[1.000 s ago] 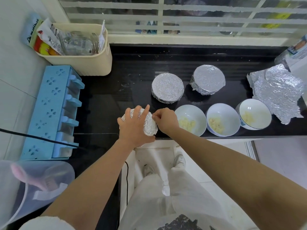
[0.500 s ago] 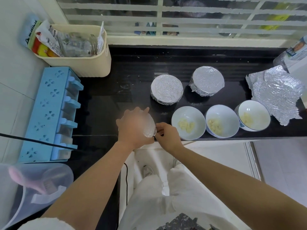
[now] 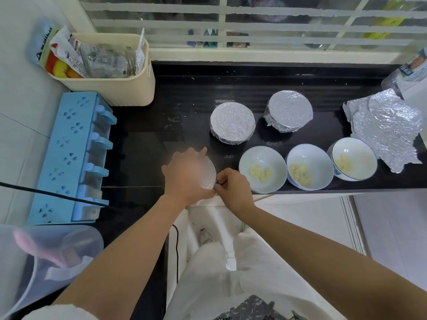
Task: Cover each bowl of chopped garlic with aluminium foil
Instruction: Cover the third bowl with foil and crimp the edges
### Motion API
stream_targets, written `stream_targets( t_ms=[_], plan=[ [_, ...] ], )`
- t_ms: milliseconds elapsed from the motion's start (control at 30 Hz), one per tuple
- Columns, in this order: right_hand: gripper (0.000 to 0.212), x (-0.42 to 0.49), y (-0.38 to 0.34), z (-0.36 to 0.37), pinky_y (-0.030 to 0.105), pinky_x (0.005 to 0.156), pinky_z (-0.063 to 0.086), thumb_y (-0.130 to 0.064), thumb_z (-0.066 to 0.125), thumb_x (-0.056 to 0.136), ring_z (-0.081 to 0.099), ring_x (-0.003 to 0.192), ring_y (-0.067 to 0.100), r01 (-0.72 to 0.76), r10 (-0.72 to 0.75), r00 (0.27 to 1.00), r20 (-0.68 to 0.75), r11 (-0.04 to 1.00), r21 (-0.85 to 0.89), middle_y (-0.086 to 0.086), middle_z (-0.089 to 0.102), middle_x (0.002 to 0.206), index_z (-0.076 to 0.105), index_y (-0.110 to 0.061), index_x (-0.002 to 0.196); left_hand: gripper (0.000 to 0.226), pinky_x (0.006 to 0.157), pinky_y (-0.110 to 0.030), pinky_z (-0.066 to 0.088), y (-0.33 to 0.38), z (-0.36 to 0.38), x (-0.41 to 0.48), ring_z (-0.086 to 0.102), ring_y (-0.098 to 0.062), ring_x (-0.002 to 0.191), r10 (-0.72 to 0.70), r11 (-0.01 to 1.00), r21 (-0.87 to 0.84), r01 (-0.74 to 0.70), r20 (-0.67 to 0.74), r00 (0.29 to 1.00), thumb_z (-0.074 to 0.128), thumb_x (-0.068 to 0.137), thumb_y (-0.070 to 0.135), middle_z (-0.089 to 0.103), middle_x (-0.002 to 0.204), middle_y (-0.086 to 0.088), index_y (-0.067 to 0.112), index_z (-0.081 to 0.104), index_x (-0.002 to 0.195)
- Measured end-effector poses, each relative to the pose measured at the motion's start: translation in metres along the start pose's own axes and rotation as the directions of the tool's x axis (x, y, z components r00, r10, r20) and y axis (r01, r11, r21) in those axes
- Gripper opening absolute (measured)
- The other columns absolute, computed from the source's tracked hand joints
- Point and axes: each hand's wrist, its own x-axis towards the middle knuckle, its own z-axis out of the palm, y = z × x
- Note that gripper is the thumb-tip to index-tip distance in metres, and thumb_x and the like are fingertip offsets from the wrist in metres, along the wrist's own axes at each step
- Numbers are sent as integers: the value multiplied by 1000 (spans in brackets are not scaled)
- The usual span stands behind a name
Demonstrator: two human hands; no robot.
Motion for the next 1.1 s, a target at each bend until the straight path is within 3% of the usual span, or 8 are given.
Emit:
stream_targets(
  t_ms=[233, 367, 467, 533, 600, 700, 833, 1100],
  plan=[
    [15, 3, 0, -4, 20, 73, 50, -10, 65, 86, 62, 79, 12, -72, 68, 997, 46, 993, 96, 0, 69, 91, 67, -11, 100, 133, 107, -62, 29, -1, -10, 0, 11, -33, 145, -21, 993, -110, 34, 117, 993, 63, 54, 89, 6, 159, 3, 36, -7, 154],
    [11, 4, -1, -4, 25, 76, 53, -12, 65, 86, 66, 83, 13, -121, 111, 991, 75, 983, 135, -1, 70, 90, 67, -14, 96, 140, 108, -62, 26, -5, -18, 1, 4, -34, 145, 15, 991, -136, 12, 199, 980, 74, 53, 79, -2, 159, 4, 34, -13, 153],
    [9, 4, -3, -2, 25, 71, 53, -11, 64, 84, 64, 74, 12, -171, 161, 984, 71, 972, 164, -4, 69, 84, 69, -17, 89, 138, 107, -61, 28, -4, -17, 0, 6, -34, 145, 11, 993, -122, 12, 185, 983, 79, 56, 72, -1, 159, 4, 33, -11, 154],
    [15, 4, -6, -2, 33, 73, 57, -7, 64, 80, 65, 69, 15, -251, 238, 968, 80, 929, 272, -2, 71, 78, 69, -21, 77, 135, 107, -61, 29, -3, -15, -2, 8, -34, 145, 5, 994, -110, 12, 152, 988, 78, 58, 72, 1, 158, 4, 33, -9, 154],
    [23, 4, -8, -3, 38, 76, 59, -4, 64, 79, 69, 78, 22, -327, 314, 944, 100, 864, 382, 0, 71, 76, 69, -23, 68, 133, 107, -60, 29, -3, -13, -3, 9, -33, 144, 2, 994, -112, 13, 135, 991, 77, 59, 72, 2, 158, 4, 33, -8, 154],
    [24, 2, -8, -3, 36, 74, 60, -4, 66, 82, 69, 82, 27, -401, 386, 913, 134, 786, 471, 2, 70, 75, 68, -21, 64, 132, 108, -60, 28, -3, -12, -2, 9, -33, 145, 2, 993, -117, 13, 126, 992, 76, 60, 72, 2, 159, 3, 33, -7, 154],
    [22, 1, -9, 1, 37, 76, 59, -8, 68, 81, 66, 75, 19, -389, 391, 916, 95, 803, 451, -2, 70, 74, 69, -20, 63, 130, 109, -61, 27, -2, -14, -3, 9, -33, 145, 0, 993, -115, 14, 126, 992, 76, 62, 72, 2, 160, 3, 34, -7, 154],
    [16, -3, -13, 4, 24, 69, 46, -6, 66, 81, 61, 70, 12, -280, 305, 952, -38, 911, 303, -3, 70, 77, 66, -20, 73, 131, 109, -60, 27, -3, -11, -2, 9, -33, 145, -6, 994, -111, 20, 122, 993, 74, 61, 75, 1, 160, 4, 35, -8, 153]
  ],
)
